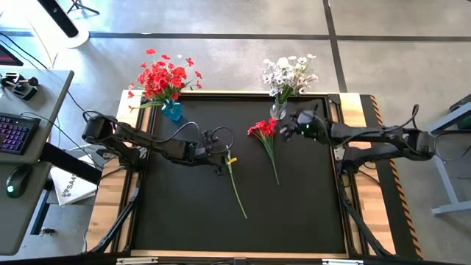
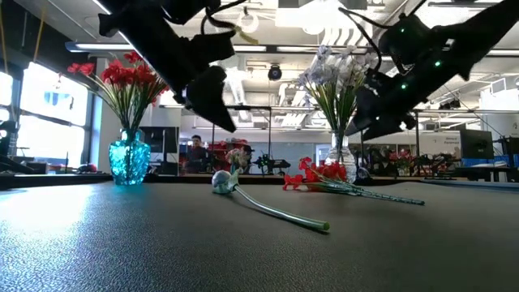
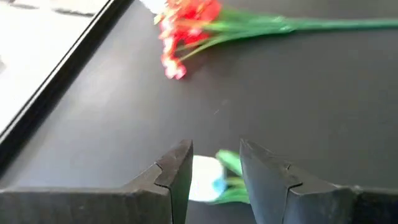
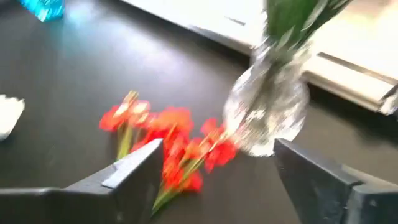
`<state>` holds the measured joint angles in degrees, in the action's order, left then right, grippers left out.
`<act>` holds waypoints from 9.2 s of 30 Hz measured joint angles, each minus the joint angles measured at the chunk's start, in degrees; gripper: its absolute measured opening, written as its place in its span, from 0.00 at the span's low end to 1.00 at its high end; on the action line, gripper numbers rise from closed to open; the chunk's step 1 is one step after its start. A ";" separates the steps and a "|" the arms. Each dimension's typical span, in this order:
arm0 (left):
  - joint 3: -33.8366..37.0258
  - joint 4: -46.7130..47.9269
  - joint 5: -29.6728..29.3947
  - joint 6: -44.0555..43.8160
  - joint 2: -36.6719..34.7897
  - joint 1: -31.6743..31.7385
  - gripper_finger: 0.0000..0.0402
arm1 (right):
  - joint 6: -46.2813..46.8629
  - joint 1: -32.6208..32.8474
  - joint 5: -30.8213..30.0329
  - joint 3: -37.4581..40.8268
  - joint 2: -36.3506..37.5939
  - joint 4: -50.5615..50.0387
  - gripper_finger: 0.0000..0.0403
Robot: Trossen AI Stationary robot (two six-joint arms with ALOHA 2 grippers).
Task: Sort flowers into vase by color
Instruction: Adjust the transparent vase, then put the orange orchid into the blue vase
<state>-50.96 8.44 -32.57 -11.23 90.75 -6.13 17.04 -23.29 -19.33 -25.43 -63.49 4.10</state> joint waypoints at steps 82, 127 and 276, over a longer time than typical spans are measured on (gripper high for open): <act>3.34 6.55 -5.63 -6.60 -2.70 -0.33 0.30 | -5.27 -10.49 -14.47 13.31 5.08 19.53 0.53; 3.34 6.28 -5.59 -6.64 -2.70 -0.33 0.30 | 0.98 -11.32 -5.88 -13.95 5.10 -33.90 0.74; 11.19 -35.29 5.23 12.89 -10.53 -3.14 0.02 | -8.56 28.61 10.80 -13.97 -25.56 49.35 0.39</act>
<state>-39.77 -26.85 -27.34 1.66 80.22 -9.27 8.49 5.32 -8.54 -39.40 -89.05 53.46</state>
